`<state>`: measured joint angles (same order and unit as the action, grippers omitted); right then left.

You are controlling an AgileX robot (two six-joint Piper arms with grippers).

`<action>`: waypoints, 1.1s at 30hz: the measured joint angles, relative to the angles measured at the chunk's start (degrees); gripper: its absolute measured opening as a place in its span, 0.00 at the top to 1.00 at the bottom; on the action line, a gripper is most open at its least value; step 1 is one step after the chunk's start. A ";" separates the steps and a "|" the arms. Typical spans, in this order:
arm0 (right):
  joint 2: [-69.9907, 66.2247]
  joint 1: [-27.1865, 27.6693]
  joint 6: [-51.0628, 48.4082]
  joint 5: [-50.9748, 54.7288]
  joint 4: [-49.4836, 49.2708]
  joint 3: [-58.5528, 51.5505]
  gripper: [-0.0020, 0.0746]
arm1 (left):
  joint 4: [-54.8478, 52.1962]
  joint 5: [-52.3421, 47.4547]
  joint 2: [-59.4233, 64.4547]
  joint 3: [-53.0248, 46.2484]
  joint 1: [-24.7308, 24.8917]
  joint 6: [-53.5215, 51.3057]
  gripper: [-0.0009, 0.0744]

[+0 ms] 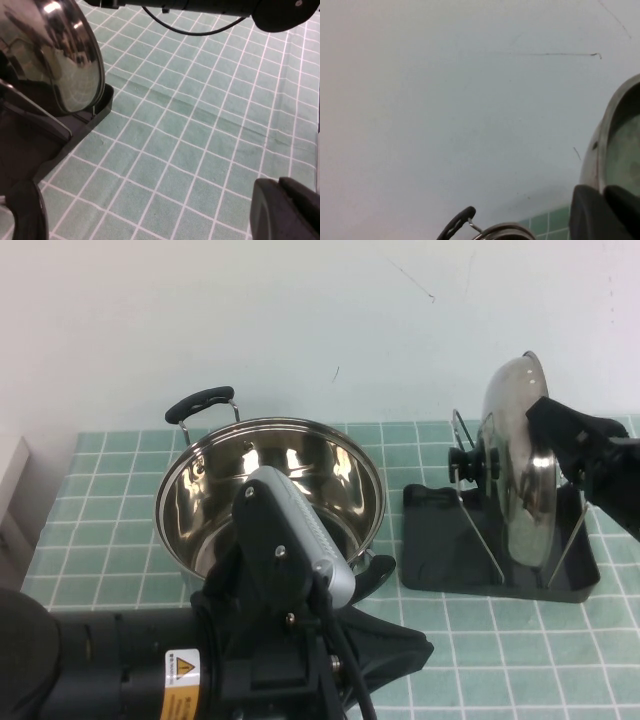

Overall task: Put pot lid on rack
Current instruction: Place the pot lid on the pot rack

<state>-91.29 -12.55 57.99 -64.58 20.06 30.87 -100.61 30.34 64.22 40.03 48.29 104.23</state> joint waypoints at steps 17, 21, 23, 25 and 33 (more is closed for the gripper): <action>-2.27 0.00 -0.10 -1.45 -1.68 0.22 0.42 | -0.09 -0.16 0.00 -0.09 0.00 0.00 0.99; -2.16 1.00 -0.51 -1.36 -0.96 0.22 0.19 | -0.09 -0.16 0.00 -0.09 0.00 0.00 0.99; -1.58 1.89 -1.56 -1.10 -0.44 0.22 0.16 | -0.09 -0.26 0.00 -0.09 0.00 0.00 0.99; -0.28 3.08 -2.28 -0.95 -0.20 0.22 0.15 | -0.09 -0.62 0.00 -0.09 0.00 0.00 0.99; 9.76 6.18 -4.65 -0.95 5.23 0.22 0.20 | -0.09 -10.06 -1.80 -0.09 0.00 -4.38 0.99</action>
<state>-81.53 -6.37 53.35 -65.53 25.29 31.09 -100.70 20.28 62.42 39.94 48.29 99.85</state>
